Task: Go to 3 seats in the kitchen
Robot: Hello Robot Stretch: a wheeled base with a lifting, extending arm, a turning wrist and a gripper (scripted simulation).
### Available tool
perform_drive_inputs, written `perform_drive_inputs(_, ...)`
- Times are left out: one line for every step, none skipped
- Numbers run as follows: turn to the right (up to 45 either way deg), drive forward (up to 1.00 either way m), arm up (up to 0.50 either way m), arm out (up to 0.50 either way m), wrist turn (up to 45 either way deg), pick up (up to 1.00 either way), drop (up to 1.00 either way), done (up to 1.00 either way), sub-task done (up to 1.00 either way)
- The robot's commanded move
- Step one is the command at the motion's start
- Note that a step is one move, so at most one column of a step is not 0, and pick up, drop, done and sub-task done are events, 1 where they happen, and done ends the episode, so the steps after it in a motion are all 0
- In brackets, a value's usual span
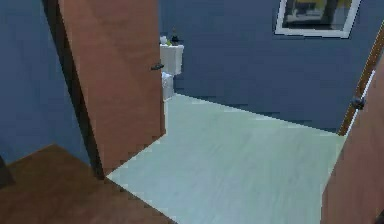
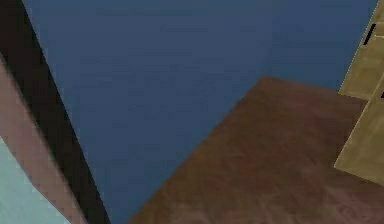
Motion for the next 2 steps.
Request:
perform_drive_inputs(0.0,0.65,0.00,0.00,0.0,0.00,0.00,0.00,0.00)
perform_drive_inputs(30.0,0.00,0.00,0.00,0.0,0.00,0.00,0.00,0.00)
